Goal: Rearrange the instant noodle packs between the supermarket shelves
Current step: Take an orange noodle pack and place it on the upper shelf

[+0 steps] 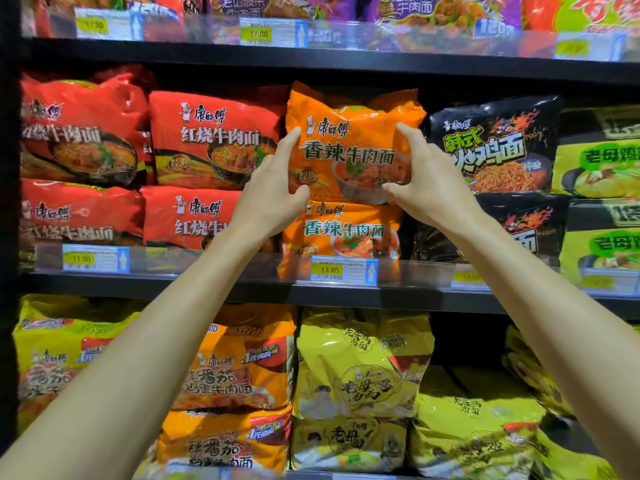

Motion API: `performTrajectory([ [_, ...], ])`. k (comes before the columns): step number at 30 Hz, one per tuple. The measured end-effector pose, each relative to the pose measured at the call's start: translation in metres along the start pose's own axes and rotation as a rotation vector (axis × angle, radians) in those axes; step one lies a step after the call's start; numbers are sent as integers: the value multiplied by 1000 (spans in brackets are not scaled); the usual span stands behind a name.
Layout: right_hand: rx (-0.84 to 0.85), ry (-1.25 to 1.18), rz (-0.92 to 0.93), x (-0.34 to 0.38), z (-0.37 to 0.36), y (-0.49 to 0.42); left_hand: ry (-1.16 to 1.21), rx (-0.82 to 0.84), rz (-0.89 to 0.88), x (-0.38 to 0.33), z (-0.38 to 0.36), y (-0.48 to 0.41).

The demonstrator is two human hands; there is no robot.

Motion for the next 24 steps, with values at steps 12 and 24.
performTrajectory([
  [12,73,10,9,10,19,10,-26,1,2,-14,9,10],
  [24,186,109,-37,12,27,19,-156,66,21,-17,24,23],
])
Point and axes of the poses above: each hand's wrist, its own y-axis away from the middle knuckle, its own z-axis out of the back of the hand, x = y × z, the point moved 1 cm from there along -y, towards the middle knuckle, and after that the axes turned 1 degree about y, right-handed, at the moved point
